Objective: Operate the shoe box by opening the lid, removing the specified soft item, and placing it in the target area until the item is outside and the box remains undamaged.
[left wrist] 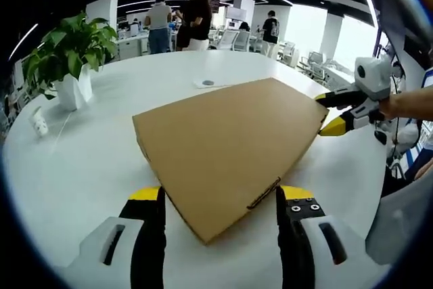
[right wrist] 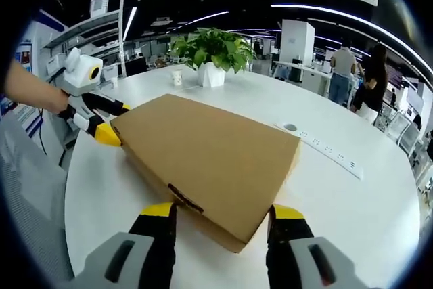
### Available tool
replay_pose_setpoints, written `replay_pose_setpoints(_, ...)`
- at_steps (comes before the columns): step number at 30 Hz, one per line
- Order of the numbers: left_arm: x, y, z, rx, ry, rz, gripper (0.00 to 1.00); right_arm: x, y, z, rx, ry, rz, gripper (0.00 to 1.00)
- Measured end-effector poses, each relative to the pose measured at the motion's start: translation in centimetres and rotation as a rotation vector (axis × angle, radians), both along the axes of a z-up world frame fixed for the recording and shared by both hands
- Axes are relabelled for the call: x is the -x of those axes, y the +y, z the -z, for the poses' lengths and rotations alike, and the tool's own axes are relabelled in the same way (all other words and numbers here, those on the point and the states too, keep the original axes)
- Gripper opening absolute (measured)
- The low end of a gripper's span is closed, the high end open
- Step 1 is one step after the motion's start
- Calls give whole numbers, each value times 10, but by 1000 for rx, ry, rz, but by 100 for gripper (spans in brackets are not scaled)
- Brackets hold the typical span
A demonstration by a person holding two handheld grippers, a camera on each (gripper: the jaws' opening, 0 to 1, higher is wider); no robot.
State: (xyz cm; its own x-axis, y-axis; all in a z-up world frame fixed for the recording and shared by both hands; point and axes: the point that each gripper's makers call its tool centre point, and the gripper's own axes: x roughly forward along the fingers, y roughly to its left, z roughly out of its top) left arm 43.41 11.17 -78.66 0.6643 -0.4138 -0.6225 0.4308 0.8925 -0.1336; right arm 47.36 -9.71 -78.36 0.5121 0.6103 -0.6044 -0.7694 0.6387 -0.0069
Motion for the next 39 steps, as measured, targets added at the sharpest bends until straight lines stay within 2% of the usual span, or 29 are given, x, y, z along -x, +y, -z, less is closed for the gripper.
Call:
replay_pose_setpoints(17, 10, 11, 0, -7, 13, 42, 67, 20, 9, 0, -4, 9, 25, 50)
replay_pose_setpoints(39, 33, 27, -5, -17, 31, 85, 67, 46, 29, -2, -8, 12, 57, 49)
